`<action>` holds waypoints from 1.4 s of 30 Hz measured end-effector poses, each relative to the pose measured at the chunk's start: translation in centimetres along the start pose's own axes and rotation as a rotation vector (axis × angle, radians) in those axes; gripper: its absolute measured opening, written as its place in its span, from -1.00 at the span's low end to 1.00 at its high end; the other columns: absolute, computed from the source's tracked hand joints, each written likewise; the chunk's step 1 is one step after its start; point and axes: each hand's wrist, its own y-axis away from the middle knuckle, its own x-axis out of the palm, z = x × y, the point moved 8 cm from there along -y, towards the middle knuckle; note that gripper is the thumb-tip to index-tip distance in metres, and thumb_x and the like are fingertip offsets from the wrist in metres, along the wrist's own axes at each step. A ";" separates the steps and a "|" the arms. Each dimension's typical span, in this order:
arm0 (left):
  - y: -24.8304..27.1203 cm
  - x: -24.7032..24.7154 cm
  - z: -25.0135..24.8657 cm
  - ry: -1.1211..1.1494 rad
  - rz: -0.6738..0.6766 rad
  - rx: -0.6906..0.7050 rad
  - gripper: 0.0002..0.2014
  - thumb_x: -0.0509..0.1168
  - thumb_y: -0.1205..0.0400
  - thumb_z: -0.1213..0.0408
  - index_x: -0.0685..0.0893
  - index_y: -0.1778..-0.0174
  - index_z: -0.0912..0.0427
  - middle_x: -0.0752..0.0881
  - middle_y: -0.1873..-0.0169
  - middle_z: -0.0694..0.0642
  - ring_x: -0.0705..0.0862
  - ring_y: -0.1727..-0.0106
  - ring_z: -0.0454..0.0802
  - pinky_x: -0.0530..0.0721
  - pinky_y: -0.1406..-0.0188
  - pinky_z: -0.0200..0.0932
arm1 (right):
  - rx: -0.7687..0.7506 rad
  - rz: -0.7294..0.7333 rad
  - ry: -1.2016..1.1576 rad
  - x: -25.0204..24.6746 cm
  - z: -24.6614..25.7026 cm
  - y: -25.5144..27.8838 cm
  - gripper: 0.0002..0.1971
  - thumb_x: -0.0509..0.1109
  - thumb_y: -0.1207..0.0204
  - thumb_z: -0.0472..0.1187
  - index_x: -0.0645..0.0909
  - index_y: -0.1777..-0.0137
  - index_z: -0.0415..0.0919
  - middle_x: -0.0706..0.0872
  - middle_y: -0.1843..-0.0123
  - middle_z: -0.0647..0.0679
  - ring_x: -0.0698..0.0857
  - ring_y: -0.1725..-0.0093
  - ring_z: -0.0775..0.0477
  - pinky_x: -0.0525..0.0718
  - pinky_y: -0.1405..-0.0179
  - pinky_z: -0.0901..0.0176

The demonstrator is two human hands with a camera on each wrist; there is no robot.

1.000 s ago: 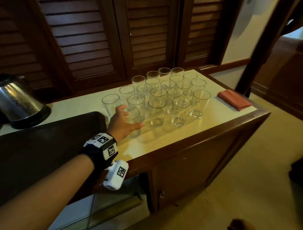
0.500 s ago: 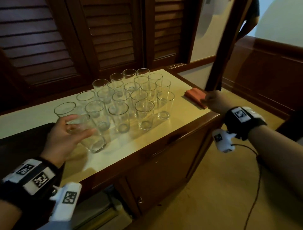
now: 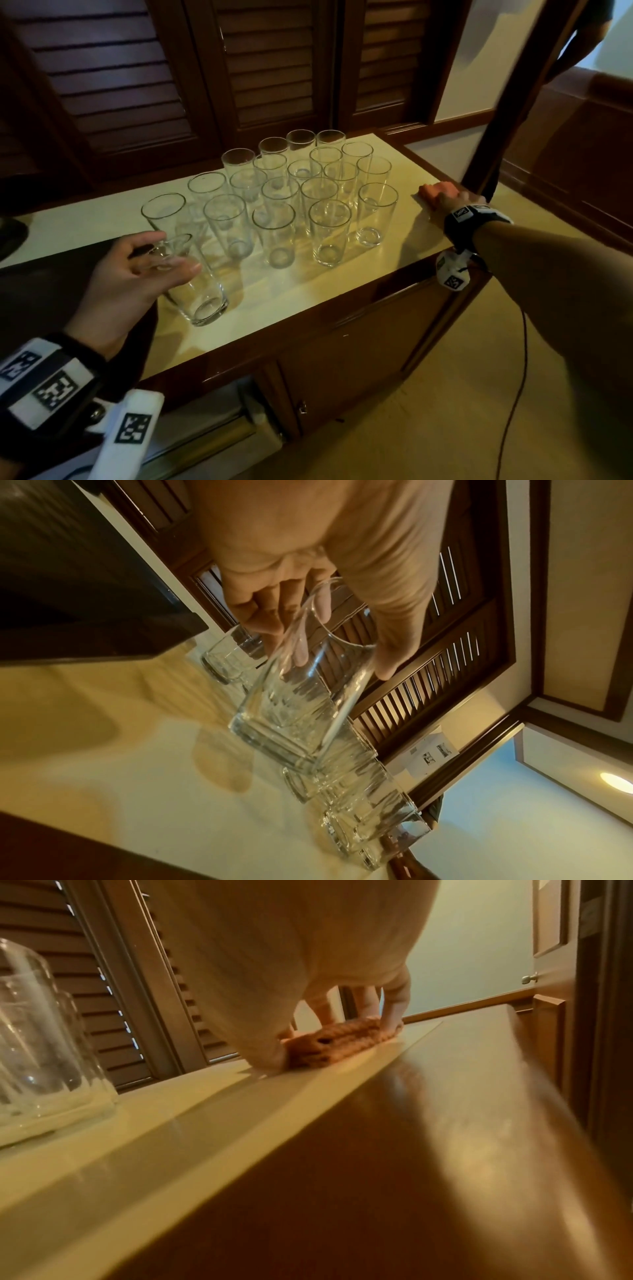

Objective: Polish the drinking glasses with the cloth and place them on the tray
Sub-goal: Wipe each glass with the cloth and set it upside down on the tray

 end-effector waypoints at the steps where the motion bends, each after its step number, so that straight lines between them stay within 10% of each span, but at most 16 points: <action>1: 0.1 -0.1 0.0 0.005 0.000 0.002 -0.22 0.56 -0.19 0.24 0.55 -0.41 0.02 0.79 -0.05 0.07 0.75 -0.14 -0.05 0.66 -0.12 -0.06 | 0.016 -0.036 0.009 0.5 -0.3 -0.5 -0.42 0.18 -0.72 0.26 0.33 -0.62 -0.03 0.42 -0.55 -0.29 0.36 -0.55 -0.48 0.30 -0.56 -0.35; 6: 0.7 0.0 -0.4 0.021 0.026 0.002 -0.20 0.54 -0.19 0.22 0.54 -0.43 0.05 0.77 -0.04 0.04 0.73 -0.09 -0.11 0.64 -0.05 -0.11 | -0.056 -0.047 0.039 0.1 0.5 1.0 -0.55 0.21 -0.77 0.01 0.40 -0.59 -0.13 0.60 -0.34 -0.31 0.63 -0.31 -0.38 0.64 -0.17 -0.12; 10: 1.0 -0.2 -0.5 0.027 0.058 0.004 -0.20 0.56 -0.18 0.20 0.55 -0.42 0.02 0.77 -0.10 0.10 0.74 -0.16 -0.03 0.66 -0.15 -0.03 | -0.010 -0.081 -0.045 -0.9 0.4 3.1 -0.64 0.44 -0.63 -0.05 0.62 -0.27 -0.31 0.61 0.15 -0.17 0.64 0.19 -0.20 0.49 0.29 0.08; 16: 1.7 -0.8 -1.9 0.070 0.086 0.036 -0.24 0.56 -0.22 0.23 0.57 -0.41 0.03 0.71 -0.03 -0.05 0.69 -0.08 -0.15 0.64 -0.20 -0.05 | 0.095 -0.364 -0.415 -6.0 1.1 11.1 -0.82 0.39 -0.66 -0.20 0.58 -0.17 -0.26 0.60 0.08 -0.17 0.57 0.13 -0.20 0.53 0.13 0.00; 21: 2.8 -3.1 -2.3 0.166 0.102 0.036 -0.26 0.55 -0.22 0.16 0.57 -0.39 0.00 0.72 -0.11 0.06 0.72 -0.13 -0.01 0.67 -0.16 -0.03 | -0.159 -0.495 -0.786 -7.9 7.7 20.6 -0.61 0.53 -0.57 0.02 0.59 -0.29 -0.14 0.72 -0.11 -0.07 0.71 -0.09 -0.07 0.71 -0.12 -0.01; 27: 4.5 -7.0 -0.6 0.329 0.117 0.008 -0.20 0.68 -0.27 0.09 0.55 -0.43 0.13 0.77 -0.15 0.19 0.79 -0.12 0.17 0.70 -0.09 0.01 | -0.529 -0.153 -1.410 -5.6 19.6 30.7 -0.69 0.42 -0.54 -0.39 0.56 0.02 0.11 0.72 0.02 0.07 0.73 0.01 0.09 0.71 0.06 0.23; 35: 7.9 -12.5 -0.7 0.433 0.121 0.075 -0.72 0.29 -0.57 0.08 0.70 -0.09 0.15 0.78 -0.17 0.30 0.77 -0.15 0.16 0.73 -0.12 0.00 | -0.819 0.144 -1.390 0.5 32.0 38.8 -0.76 0.45 -0.52 -0.46 0.57 0.11 -0.08 0.72 0.24 0.04 0.72 0.34 0.19 0.70 0.38 0.28; 42: 8.2 -17.1 0.6 0.445 0.010 0.066 -0.53 0.25 -0.56 -0.08 0.61 -0.29 0.12 0.72 -0.22 0.38 0.76 -0.20 0.26 0.76 -0.16 0.23 | -0.925 0.562 -1.521 2.8 37.6 42.3 -0.73 0.39 -0.59 -0.09 0.56 -0.19 -0.23 0.78 0.04 -0.09 0.78 0.14 -0.09 0.73 0.21 0.08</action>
